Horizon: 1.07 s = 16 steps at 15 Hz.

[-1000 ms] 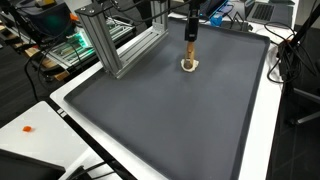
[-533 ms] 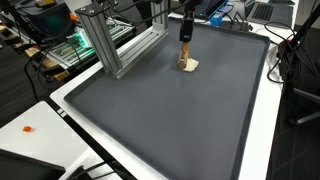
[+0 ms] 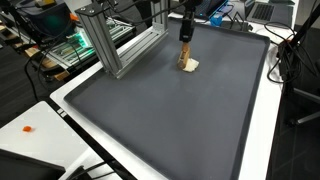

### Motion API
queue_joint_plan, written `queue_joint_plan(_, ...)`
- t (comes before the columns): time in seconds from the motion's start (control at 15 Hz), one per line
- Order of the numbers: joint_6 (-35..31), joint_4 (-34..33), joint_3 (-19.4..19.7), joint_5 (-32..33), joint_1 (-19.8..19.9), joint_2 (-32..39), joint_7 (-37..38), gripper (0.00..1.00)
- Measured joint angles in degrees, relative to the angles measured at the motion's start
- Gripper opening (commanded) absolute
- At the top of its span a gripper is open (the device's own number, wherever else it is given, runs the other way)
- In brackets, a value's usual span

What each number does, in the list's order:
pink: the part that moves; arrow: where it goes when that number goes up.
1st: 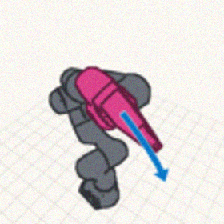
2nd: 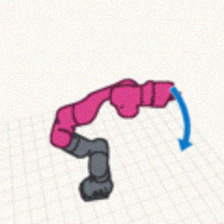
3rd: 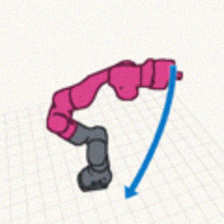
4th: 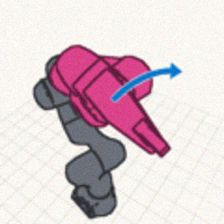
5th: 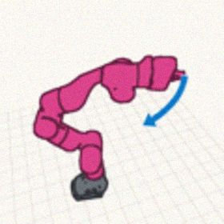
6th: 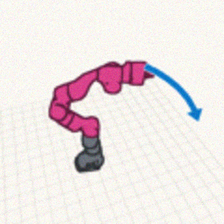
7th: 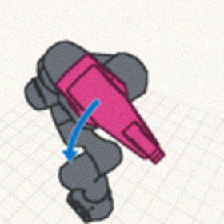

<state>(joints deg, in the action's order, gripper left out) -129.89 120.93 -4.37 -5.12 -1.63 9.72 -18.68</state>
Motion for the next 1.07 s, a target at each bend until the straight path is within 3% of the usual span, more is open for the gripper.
queue_joint_plan(0.6, -6.41, 1.25, -0.06, 0.09, -0.97, -0.22, 8.88, 0.56)
queue_joint_plan(1.07, -16.74, 2.61, -0.06, 0.96, -1.78, 1.29, 14.24, 0.56)
